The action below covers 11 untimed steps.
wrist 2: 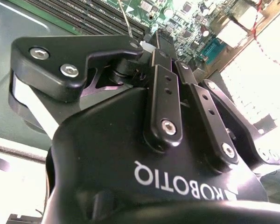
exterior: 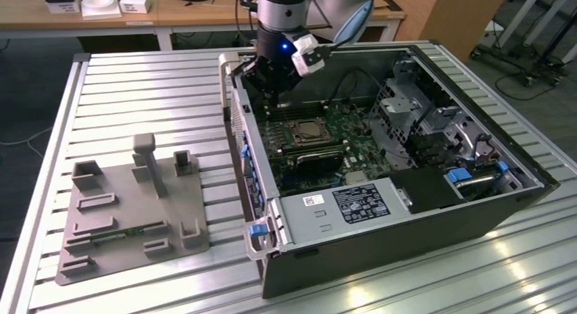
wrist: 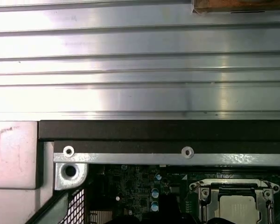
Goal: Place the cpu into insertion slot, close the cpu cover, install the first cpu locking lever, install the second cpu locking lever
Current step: 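Install the first cpu locking lever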
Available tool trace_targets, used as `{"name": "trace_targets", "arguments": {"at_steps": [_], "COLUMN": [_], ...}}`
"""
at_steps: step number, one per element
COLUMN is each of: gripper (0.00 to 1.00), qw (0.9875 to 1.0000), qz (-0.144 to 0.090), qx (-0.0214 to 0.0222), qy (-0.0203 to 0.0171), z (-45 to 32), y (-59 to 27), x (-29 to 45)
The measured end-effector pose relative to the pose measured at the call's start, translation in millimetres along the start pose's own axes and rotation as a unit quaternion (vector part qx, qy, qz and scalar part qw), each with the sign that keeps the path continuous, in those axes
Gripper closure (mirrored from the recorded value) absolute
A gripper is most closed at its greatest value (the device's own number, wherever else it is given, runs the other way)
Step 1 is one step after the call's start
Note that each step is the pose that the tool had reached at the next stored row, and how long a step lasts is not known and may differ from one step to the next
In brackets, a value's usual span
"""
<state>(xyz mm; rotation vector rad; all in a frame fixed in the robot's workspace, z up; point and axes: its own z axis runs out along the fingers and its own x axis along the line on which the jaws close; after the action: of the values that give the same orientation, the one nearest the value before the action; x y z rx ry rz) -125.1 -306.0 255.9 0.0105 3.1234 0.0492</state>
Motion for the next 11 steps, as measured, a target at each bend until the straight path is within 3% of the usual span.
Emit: {"name": "trace_targets", "arguments": {"at_steps": [11], "gripper": [0.9], "qw": [1.0], "qz": [-0.001], "qx": [0.0], "qy": [0.0], "z": [0.9], "y": [2.5], "x": [-10.5]}}
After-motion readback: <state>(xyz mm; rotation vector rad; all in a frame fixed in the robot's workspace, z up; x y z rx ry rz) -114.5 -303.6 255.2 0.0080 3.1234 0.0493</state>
